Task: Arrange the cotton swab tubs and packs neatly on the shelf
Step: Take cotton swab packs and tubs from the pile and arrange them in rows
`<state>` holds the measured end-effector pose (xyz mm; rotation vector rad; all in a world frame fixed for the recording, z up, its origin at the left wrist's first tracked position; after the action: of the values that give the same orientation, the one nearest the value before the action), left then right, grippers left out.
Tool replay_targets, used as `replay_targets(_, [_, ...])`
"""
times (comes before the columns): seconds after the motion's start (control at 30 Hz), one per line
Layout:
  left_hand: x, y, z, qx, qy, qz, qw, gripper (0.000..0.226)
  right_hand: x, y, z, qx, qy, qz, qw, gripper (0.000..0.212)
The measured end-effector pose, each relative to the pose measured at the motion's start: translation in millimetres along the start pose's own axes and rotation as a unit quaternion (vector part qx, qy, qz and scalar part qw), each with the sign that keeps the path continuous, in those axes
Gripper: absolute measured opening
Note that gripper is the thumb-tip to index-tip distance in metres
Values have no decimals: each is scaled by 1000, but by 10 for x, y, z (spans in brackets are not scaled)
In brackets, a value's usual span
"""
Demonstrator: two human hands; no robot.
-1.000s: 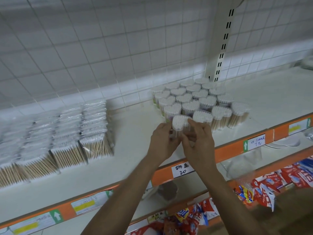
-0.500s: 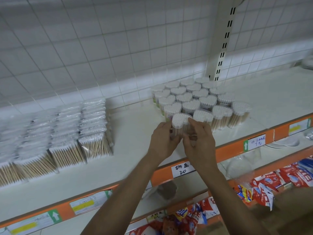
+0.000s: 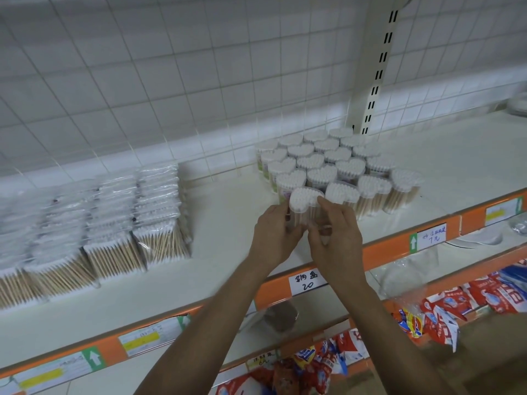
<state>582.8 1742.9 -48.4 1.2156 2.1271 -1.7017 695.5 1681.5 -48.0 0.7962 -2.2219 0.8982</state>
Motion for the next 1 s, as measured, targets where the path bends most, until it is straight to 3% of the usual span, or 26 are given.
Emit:
replay_targets(0.33, [11,-265,206,-48,14,-39,998,45,204,130,78,6,-49,-22,999,28])
replay_targets(0.53, [118,-739,496,-107,47,-123,986,43,516,459,163,54,-68,-48,995,37])
replay_targets(0.83, [632,-1791,1339,-193,34,-227,954,42,1516,1221,625,146,-125,-68,979,42])
replay_targets(1.0, [1117,-2453,1995,-212,-25,-278,937,34,2231,1758,1083,208,-144,-96,963,41])
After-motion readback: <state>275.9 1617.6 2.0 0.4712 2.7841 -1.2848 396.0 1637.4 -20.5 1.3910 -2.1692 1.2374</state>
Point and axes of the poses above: each hand's wrist, its own z-axis away from the middle knuckle, its own y-axis out of the palm, x = y × z, the point moved 2 cm from there along -z, towards the middle knuckle, and after that the axes turned 7 degrees about -z, right-handed, at the moved point
